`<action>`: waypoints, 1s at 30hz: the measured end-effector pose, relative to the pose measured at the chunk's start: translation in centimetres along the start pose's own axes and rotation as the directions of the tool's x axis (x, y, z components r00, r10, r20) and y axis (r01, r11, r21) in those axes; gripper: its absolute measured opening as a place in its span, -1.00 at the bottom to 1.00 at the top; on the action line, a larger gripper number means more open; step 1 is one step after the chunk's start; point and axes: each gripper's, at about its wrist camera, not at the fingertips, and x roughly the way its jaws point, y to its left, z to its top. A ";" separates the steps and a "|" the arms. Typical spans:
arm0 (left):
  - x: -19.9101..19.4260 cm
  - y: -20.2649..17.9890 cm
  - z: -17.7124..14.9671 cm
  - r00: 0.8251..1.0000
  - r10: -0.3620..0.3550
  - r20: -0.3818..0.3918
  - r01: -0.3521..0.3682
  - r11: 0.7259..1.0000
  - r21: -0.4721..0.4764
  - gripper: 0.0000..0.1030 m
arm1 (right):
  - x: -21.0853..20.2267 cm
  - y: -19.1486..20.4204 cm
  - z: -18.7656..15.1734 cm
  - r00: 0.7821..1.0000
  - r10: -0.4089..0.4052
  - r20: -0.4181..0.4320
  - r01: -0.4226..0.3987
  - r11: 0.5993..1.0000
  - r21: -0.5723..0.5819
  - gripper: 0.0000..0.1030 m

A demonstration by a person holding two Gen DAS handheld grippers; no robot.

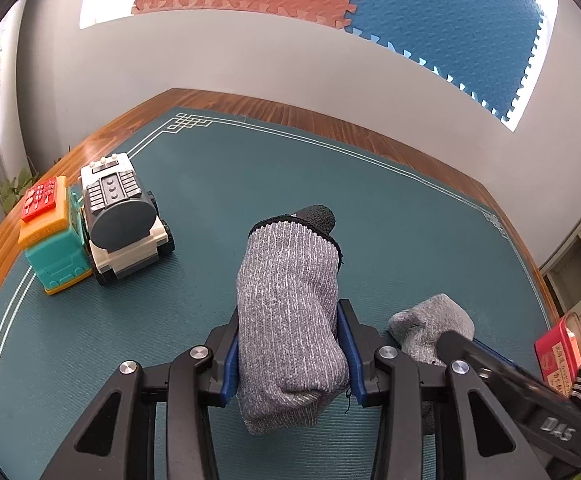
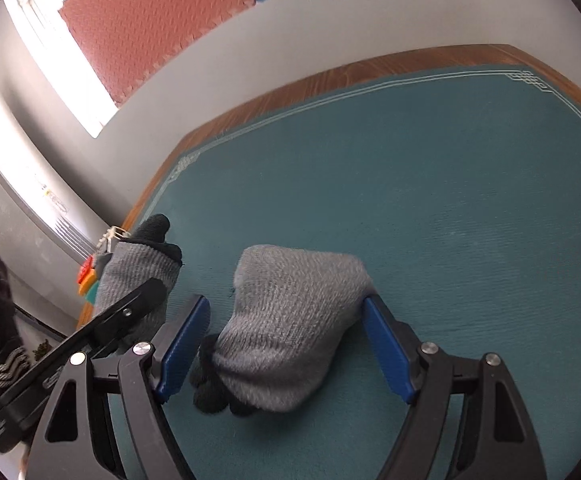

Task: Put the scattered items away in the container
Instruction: 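Grasp a grey sock with left tool while right tool grasps the other grey sock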

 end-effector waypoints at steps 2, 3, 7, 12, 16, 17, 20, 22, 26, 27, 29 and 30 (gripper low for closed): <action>0.2 0.0 -0.1 1.000 0.000 -0.003 0.000 1.000 0.002 -0.16 | 0.8 0.0 0.0 1.000 -0.006 -0.011 0.006 1.000 -0.003 0.58; 0.2 -0.1 -0.1 1.000 0.000 -0.004 0.000 1.000 0.004 -0.16 | 1.3 0.0 0.0 1.000 -0.010 -0.021 0.010 1.000 -0.004 0.58; 0.2 -0.1 -0.4 1.000 0.005 -0.005 -0.005 1.000 0.005 -0.16 | 1.6 0.5 -0.2 0.999 -0.042 -0.018 0.041 0.998 -0.053 0.26; -0.1 -0.5 -1.1 1.000 0.010 -0.009 -0.009 1.000 0.020 -0.16 | 0.8 1.1 -0.8 0.997 -0.078 -0.007 0.077 0.990 -0.114 -0.10; -0.2 -1.1 -1.5 1.000 0.012 -0.009 -0.011 0.999 0.044 -0.16 | -1.4 1.2 -1.4 0.994 -0.106 0.040 0.111 0.983 -0.149 -0.16; -0.3 -1.4 -1.6 1.000 0.015 -0.003 -0.015 0.998 0.055 -0.16 | -2.0 1.2 -1.6 0.992 -0.115 0.056 0.122 0.980 -0.157 -0.16; -0.7 -2.2 -1.9 0.999 0.026 0.020 -0.028 0.996 0.086 -0.16 | -4.5 1.1 -2.2 0.984 -0.137 0.114 0.156 0.972 -0.178 -0.16; -1.1 -2.6 -2.0 0.999 0.029 0.034 -0.033 0.994 0.102 -0.16 | -6.5 1.0 -2.8 0.976 -0.150 0.158 0.179 0.965 -0.189 -0.16; -1.8 -3.7 -2.4 0.996 0.044 0.074 -0.054 0.989 0.137 -0.16 | -10.2 0.8 -3.7 0.954 -0.177 0.243 0.226 0.956 -0.188 -0.16; -2.0 -3.9 -2.5 0.996 0.044 0.081 -0.055 0.988 0.144 -0.16 | -10.9 0.8 -3.8 0.950 -0.183 0.254 0.232 0.956 -0.179 -0.16; -2.4 -4.4 -2.6 0.994 0.043 0.096 -0.057 0.986 0.158 -0.16 | -12.3 0.5 -4.1 0.942 -0.194 0.274 0.243 0.957 -0.160 -0.16; -2.6 -4.7 -2.6 0.993 0.043 0.106 -0.060 0.984 0.169 -0.16 | -13.0 0.1 -4.3 0.938 -0.200 0.283 0.249 0.957 -0.150 -0.16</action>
